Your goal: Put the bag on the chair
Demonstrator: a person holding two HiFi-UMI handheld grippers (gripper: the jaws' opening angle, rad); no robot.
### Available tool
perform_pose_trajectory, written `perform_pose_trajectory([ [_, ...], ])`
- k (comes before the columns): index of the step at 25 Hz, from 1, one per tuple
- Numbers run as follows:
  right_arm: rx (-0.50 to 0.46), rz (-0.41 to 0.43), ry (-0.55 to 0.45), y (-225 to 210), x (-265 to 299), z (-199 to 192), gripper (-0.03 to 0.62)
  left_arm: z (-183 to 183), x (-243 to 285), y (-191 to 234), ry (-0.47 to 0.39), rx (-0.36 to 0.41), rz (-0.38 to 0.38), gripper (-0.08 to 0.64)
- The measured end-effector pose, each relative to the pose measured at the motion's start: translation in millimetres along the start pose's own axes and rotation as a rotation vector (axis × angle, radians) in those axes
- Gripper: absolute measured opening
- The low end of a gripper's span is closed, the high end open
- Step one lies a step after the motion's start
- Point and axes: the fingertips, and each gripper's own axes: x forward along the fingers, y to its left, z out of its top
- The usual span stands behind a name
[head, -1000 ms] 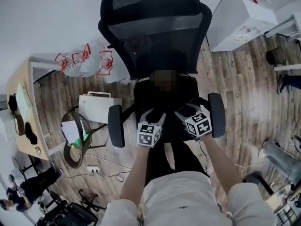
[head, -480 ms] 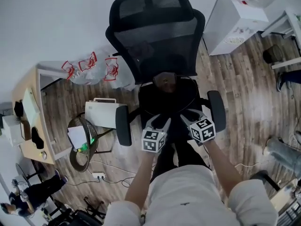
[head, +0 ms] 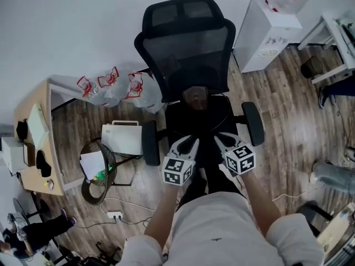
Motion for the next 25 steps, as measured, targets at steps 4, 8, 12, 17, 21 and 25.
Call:
perform_pose_trajectory([
  [4, -0.034, -0.009, -0.059, 30.2, -20.3, 9.5, 0.022, 6.1, -35.0, -8.5, -0.057, 0.000, -0.016, 0.041],
  [8, -0.061, -0.010, -0.114, 61.9, -42.6, 11.9, 0.006, 6.9, -67.2, -20.1, -0.100, 0.021, -0.038, 0.024],
  [12, -0.073, -0.022, -0.168, 84.1, -66.4, 18.0, 0.005, 12.3, -92.0, -31.3, -0.134, 0.037, -0.059, 0.014],
  [17, -0.087, -0.034, -0.240, 110.3, -95.2, 25.9, 0.005, 18.9, -121.3, -45.2, -0.166, 0.074, -0.082, 0.006],
  [21, -0.095, -0.032, -0.293, 127.8, -113.8, 31.1, 0.005, 28.2, -142.0, -55.4, -0.197, 0.100, -0.092, 0.005],
  [25, -0.114, -0.030, -0.323, 142.9, -127.2, 36.0, 0.005, 35.0, -158.7, -64.3, -0.223, 0.121, -0.103, 0.005],
])
